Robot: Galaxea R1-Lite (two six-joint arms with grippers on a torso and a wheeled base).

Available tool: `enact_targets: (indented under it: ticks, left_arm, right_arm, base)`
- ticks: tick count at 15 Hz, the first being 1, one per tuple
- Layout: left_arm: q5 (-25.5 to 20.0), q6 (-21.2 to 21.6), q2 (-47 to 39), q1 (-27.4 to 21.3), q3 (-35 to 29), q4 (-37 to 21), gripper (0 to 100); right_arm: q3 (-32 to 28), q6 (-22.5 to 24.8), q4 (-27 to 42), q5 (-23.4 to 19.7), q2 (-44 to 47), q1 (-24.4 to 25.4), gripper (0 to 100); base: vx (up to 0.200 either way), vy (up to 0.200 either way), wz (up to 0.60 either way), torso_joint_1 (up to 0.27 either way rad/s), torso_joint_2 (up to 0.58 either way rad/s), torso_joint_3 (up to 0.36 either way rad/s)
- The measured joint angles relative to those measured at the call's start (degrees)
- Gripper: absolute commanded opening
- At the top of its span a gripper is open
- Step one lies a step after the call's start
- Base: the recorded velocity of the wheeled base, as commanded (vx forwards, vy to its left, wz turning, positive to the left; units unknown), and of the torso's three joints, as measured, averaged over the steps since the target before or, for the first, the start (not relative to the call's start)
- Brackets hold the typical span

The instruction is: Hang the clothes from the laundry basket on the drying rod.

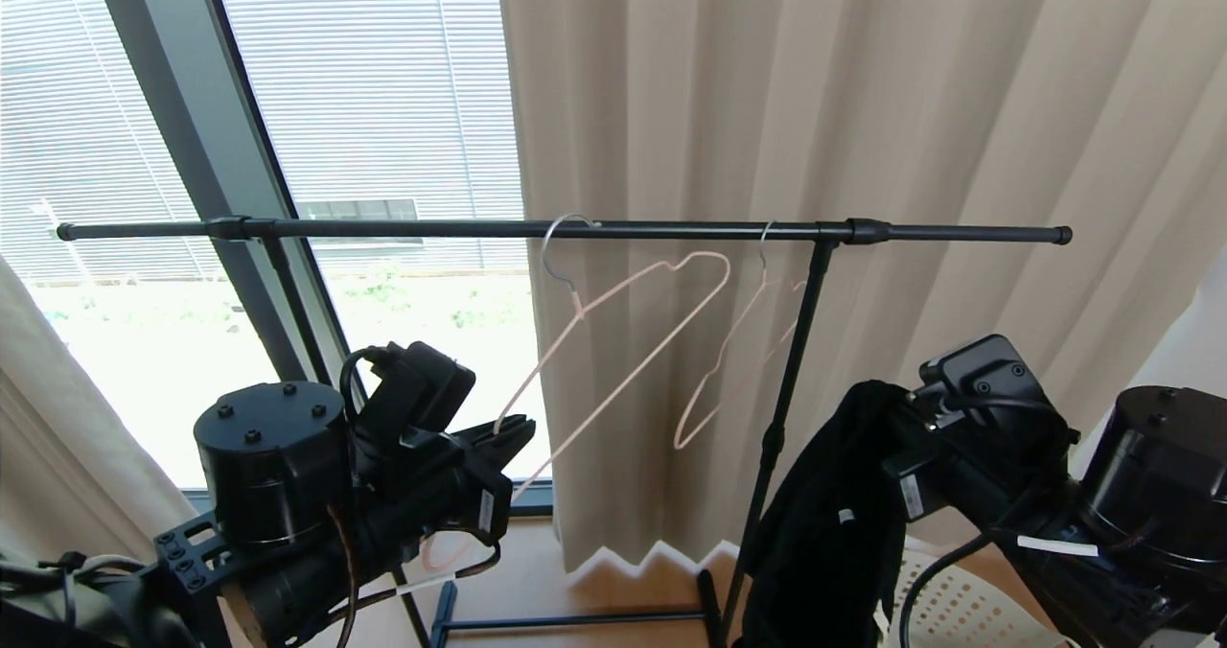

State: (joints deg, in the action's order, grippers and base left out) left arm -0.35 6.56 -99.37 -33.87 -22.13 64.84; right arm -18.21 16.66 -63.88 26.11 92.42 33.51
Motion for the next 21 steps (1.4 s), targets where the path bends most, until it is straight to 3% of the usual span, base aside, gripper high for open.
enact_targets:
  ticks: [5, 9, 15, 21]
  left_arm:
    - [-0.82, 2.28, 2.07, -3.06, 2.51, 0.07, 0]
    - [-3.15, 6.81, 2.38, -4.66, 5.23, 0.09, 0]
    - [-4.62, 7.03, 3.41, -6.29, 7.66, 0.16, 0]
    - [-5.44, 7.05, 2.54, -8.83, 9.01, 0.18, 0]
  right_arm:
    - [-2.67, 0.02, 0.0, 2.78, 2.9, -3.52, 0]
    - [-4.63, -0.06, -0.09, 8.67, 4.91, -4.35, 0]
    - [-7.45, -0.38, -0.2, 13.93, 7.53, -5.62, 0]
    - [-10.34, -2.79, -0.22, 15.43, 9.4, -7.83, 0]
  base:
    - [0.0, 0.0, 0.0, 0.0, 0.0, 0.0]
    - [0.0, 0.0, 0.0, 0.0, 0.0, 0.0]
    - [0.0, 0.0, 0.0, 0.0, 0.0, 0.0]
    - [0.0, 0.0, 0.0, 0.0, 0.0, 0.0]
